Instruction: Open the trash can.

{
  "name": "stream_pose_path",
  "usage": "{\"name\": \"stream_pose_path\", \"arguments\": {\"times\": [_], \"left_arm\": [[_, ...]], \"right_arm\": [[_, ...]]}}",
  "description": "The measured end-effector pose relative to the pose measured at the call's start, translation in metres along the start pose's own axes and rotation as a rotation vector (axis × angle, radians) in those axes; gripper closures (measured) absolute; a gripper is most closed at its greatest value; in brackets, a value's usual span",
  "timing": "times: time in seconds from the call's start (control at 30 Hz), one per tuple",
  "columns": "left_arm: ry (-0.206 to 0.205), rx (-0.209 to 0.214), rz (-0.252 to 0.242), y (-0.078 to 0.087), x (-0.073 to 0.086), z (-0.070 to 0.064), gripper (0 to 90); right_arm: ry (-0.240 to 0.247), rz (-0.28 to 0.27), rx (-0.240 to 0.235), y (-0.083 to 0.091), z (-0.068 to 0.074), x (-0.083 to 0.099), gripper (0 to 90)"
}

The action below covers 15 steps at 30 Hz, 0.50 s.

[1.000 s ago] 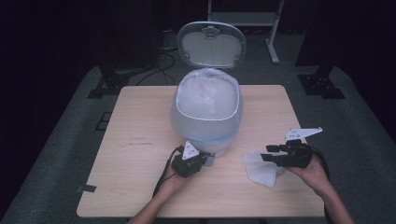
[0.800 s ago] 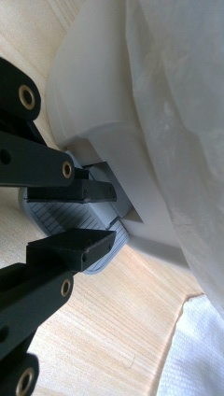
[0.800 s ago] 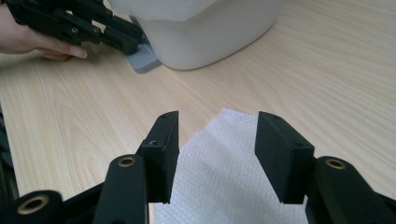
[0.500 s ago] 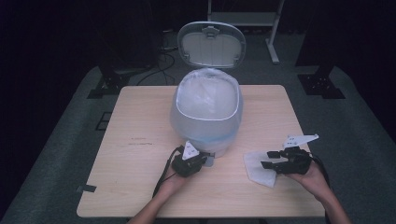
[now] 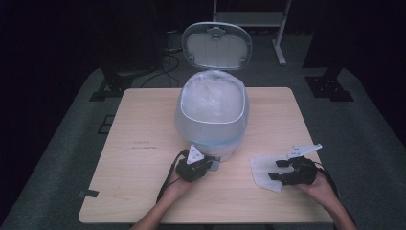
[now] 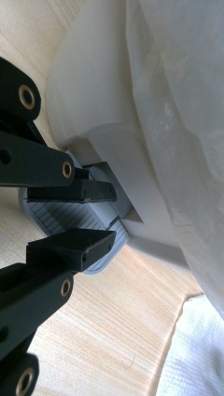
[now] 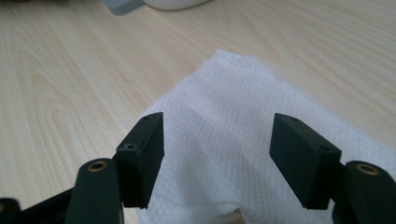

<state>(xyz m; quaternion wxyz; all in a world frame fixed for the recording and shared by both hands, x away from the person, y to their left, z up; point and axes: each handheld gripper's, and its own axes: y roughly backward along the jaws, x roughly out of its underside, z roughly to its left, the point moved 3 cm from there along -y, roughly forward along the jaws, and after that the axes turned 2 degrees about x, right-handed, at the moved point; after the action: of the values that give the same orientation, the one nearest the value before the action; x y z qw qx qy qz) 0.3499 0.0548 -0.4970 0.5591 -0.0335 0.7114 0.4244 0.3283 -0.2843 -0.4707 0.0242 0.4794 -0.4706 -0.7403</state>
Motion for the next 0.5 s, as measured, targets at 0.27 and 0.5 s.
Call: {"name": "stream_pose_path", "arguments": {"times": [0.27,0.5], "left_arm": [[0.002,0.001,-0.001,0.000,0.000,0.000,74.9],[0.004,0.002,-0.001,0.000,0.000,0.000,74.9]], "right_arm": [[0.011,0.038,0.031,-0.008,-0.001,0.008,30.8],[0.011,0.055,0.060,-0.011,-0.001,0.013,30.0]]}}
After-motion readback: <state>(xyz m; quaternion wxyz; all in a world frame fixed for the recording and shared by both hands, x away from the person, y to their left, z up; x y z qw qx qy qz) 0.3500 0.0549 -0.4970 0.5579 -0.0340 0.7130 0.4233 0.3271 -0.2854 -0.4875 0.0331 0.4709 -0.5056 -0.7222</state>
